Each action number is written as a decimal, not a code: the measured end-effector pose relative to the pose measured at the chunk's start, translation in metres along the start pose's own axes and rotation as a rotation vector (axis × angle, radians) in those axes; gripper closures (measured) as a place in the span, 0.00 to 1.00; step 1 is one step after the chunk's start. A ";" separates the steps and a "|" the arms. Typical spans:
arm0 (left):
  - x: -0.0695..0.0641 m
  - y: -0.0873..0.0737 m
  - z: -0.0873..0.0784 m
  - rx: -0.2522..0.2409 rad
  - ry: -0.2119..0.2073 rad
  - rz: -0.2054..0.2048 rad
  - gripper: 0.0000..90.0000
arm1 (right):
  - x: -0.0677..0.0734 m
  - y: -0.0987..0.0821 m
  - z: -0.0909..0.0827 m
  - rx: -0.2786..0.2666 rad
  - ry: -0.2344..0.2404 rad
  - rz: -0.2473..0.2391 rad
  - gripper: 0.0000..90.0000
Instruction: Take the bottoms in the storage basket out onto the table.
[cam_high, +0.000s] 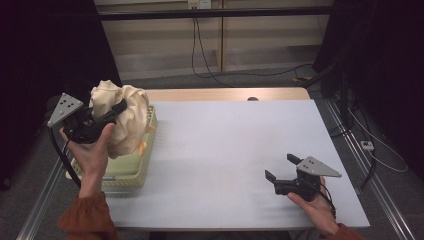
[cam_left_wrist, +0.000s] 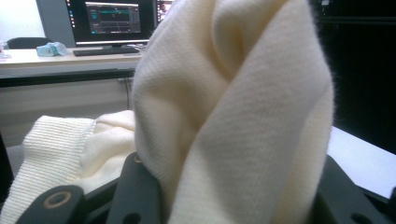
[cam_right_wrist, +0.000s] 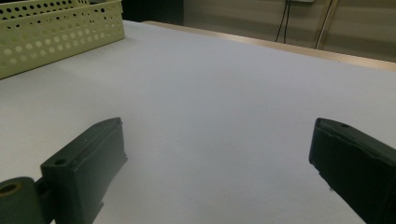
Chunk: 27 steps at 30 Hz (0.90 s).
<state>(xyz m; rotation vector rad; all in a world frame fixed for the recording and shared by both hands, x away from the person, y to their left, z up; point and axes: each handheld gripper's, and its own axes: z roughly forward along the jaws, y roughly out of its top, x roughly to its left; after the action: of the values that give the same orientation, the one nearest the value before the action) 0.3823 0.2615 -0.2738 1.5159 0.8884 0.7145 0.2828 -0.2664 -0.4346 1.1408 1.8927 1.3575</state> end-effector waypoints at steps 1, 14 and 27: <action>-0.001 0.000 0.000 0.000 -0.004 0.000 0.66 | 0.000 0.000 0.000 0.000 0.000 0.001 0.04; -0.011 0.003 0.004 0.001 0.003 0.007 0.66 | 0.000 0.000 0.000 0.001 0.000 -0.002 0.04; -0.021 0.004 0.009 -0.007 -0.027 0.017 0.66 | 0.000 0.000 0.000 0.001 0.004 0.000 0.04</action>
<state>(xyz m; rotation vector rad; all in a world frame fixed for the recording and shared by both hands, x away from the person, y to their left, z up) 0.3793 0.2384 -0.2697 1.5256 0.8530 0.7073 0.2829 -0.2663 -0.4349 1.1395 1.8967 1.3595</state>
